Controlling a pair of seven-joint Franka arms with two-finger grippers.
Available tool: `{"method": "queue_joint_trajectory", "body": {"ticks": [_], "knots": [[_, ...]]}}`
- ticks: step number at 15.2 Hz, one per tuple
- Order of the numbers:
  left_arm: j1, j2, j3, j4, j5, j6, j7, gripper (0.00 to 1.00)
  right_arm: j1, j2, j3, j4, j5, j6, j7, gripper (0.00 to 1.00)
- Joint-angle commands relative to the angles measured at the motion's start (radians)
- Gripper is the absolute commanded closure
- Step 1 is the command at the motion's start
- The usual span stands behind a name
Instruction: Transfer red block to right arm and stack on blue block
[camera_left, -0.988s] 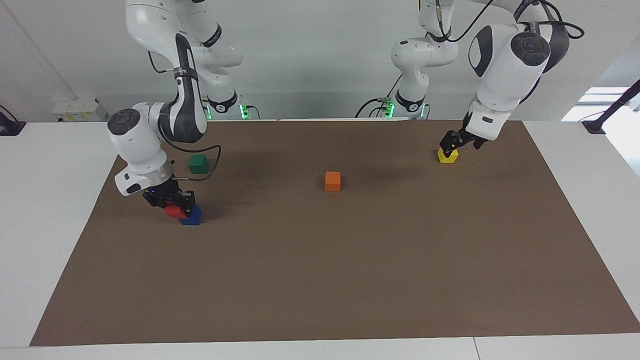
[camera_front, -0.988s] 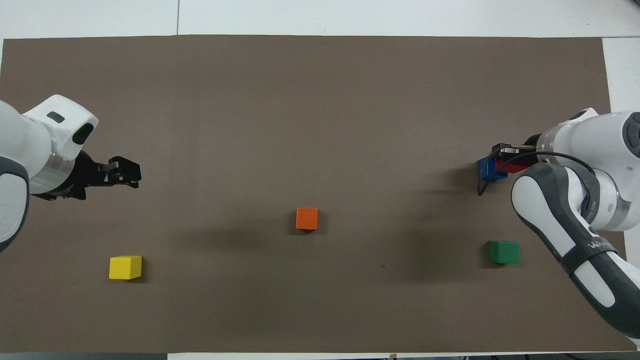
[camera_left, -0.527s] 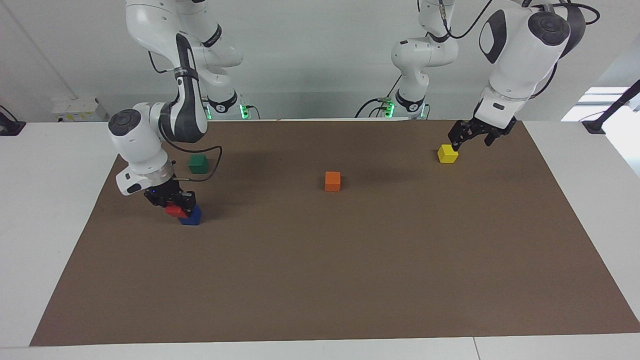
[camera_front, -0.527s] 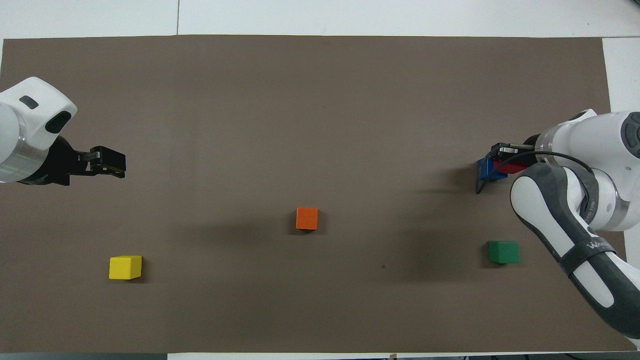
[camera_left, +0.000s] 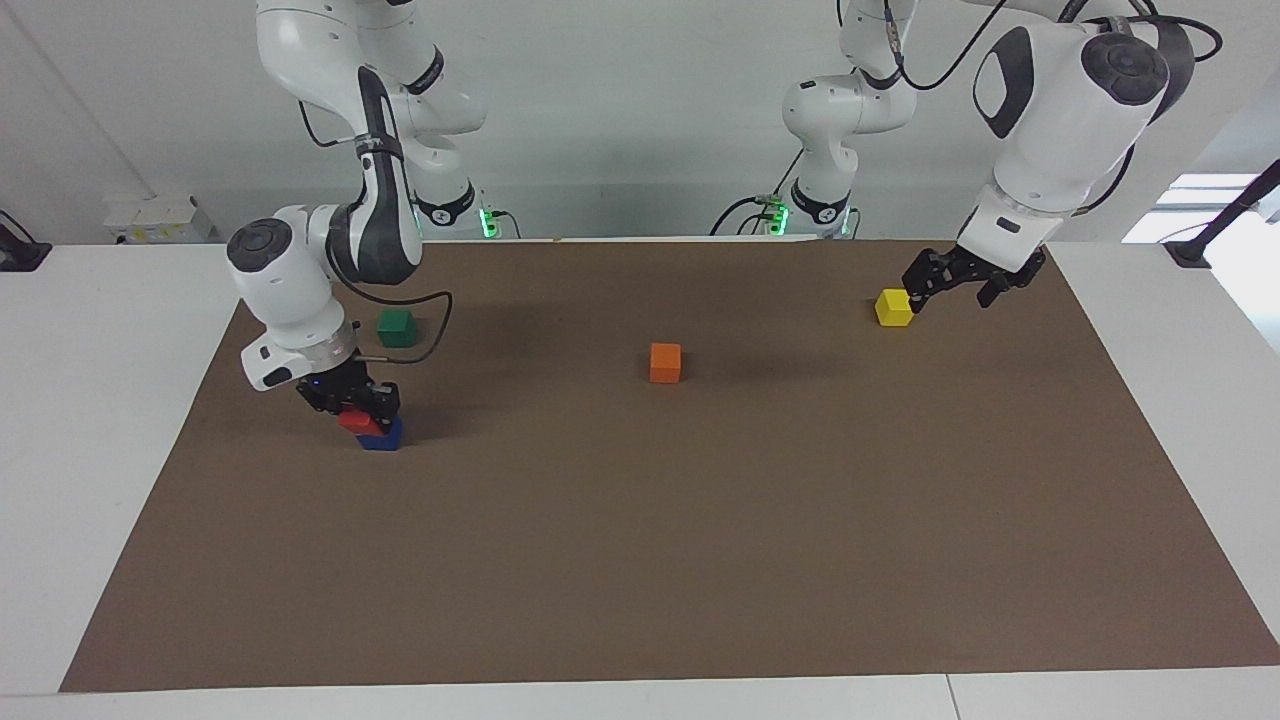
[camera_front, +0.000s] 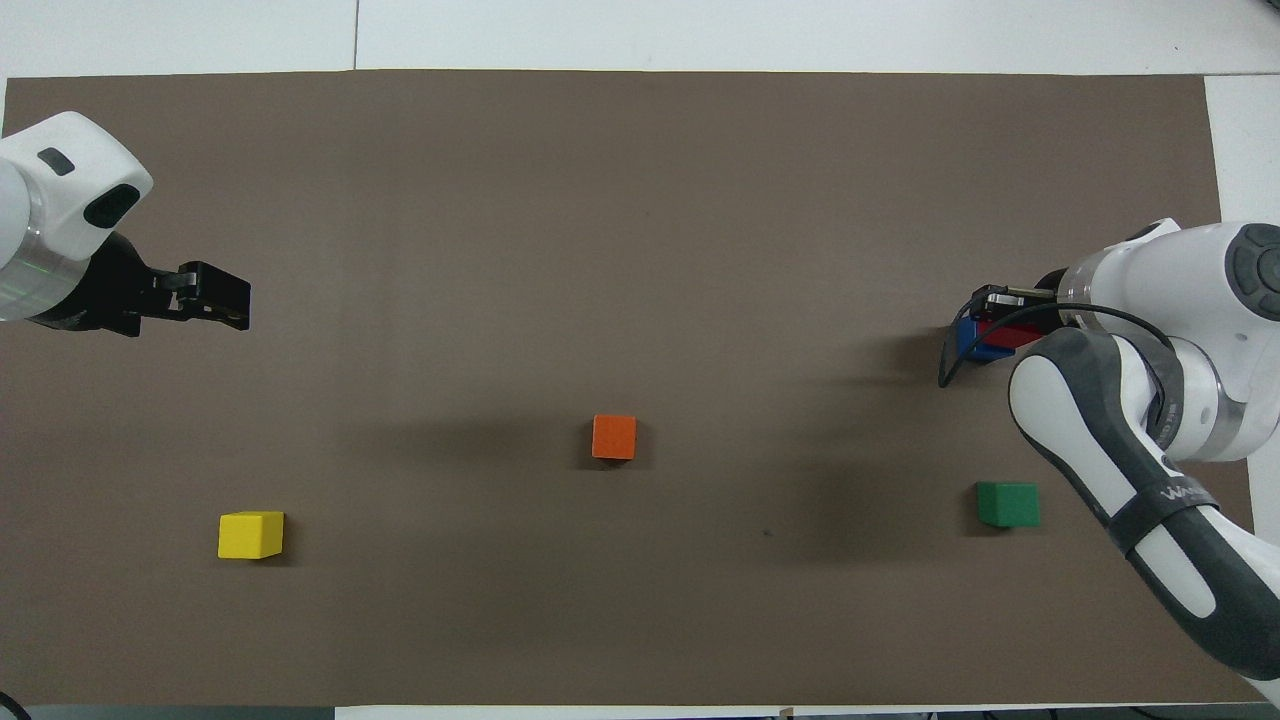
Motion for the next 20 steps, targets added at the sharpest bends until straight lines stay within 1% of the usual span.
{"method": "queue_joint_trajectory", "body": {"ticks": [1, 6, 8, 11, 20], "knots": [[-0.019, 0.002, 0.022, 0.011, -0.003, 0.024, 0.027, 0.0, -0.005, 0.009, 0.006, 0.001, -0.03, -0.003, 0.036, 1.0], [-0.014, -0.007, 0.021, 0.011, -0.003, 0.004, 0.024, 0.0, -0.014, 0.009, 0.006, -0.001, -0.03, -0.005, 0.025, 1.0], [-0.011, -0.01, 0.021, 0.018, -0.003, -0.033, 0.024, 0.0, -0.015, 0.008, 0.006, -0.001, -0.03, -0.003, 0.023, 1.0], [-0.013, -0.042, 0.019, 0.012, -0.004, -0.071, 0.024, 0.0, -0.017, 0.008, 0.006, -0.002, -0.03, -0.003, 0.022, 1.0], [-0.011, -0.05, 0.019, 0.0, -0.003, -0.056, 0.02, 0.0, -0.017, 0.008, 0.006, -0.002, -0.03, -0.009, 0.025, 1.0]]}}
